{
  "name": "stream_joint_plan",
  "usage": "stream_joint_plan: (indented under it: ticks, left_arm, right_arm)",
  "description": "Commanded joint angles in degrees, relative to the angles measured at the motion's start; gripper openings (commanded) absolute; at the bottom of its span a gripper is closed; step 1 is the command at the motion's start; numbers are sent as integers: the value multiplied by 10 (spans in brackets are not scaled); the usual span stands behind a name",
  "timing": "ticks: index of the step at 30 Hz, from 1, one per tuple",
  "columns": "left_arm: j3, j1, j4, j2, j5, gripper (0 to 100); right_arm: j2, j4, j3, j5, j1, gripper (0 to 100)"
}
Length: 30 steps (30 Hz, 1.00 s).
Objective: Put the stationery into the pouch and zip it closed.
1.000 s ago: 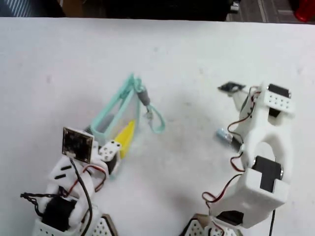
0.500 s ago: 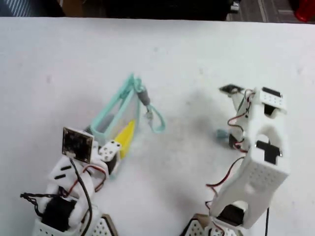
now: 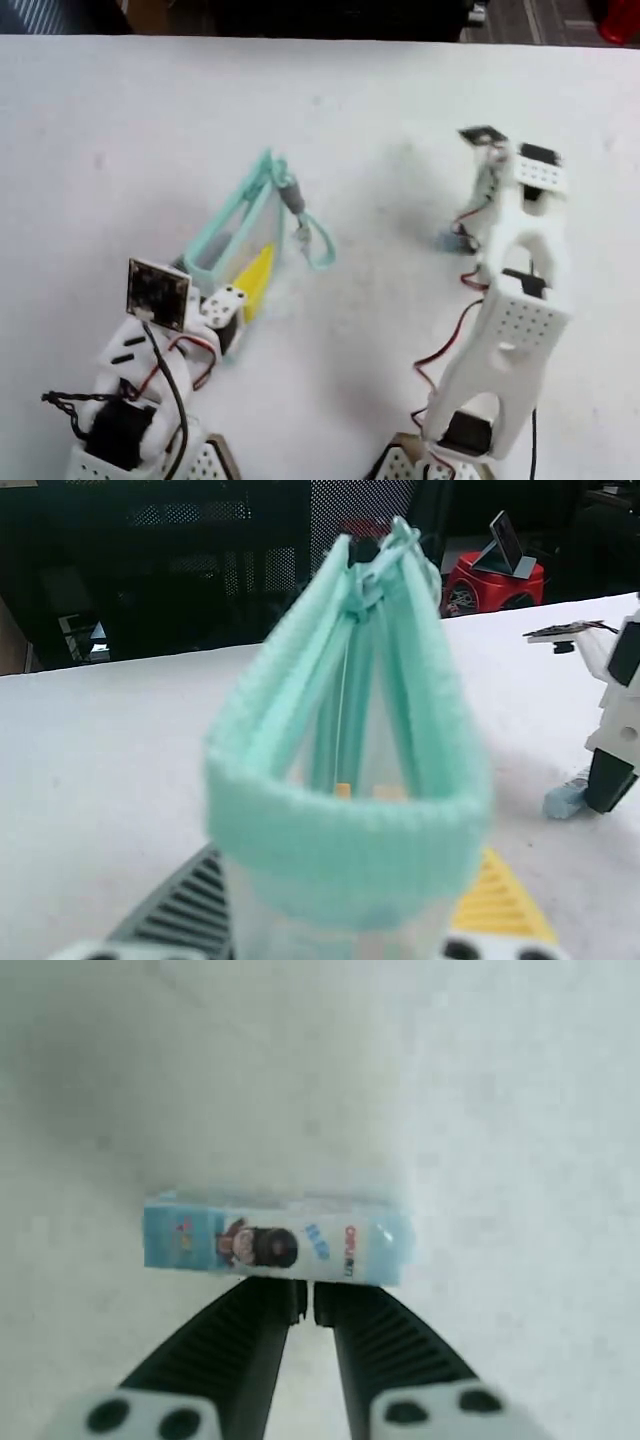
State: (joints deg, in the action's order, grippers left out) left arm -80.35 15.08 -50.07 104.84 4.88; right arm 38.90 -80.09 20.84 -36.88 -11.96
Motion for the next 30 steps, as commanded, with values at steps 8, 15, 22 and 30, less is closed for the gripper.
stream_joint_plan:
  ticks: [8, 15, 22, 30]
  left_arm:
    - [6, 11, -4, -4, 3, 211]
    - [6, 9, -4, -4, 3, 211]
    - [6, 8, -4, -4, 3, 211]
    - [6, 8, -4, -4, 3, 211]
  right_arm:
    - [-102, -46, 29, 108, 33, 20]
    - [-128, -116, 33, 339, 95, 25]
    - [-126, -121, 18, 530, 84, 181]
    - [-126, -28, -13, 615, 66, 192]
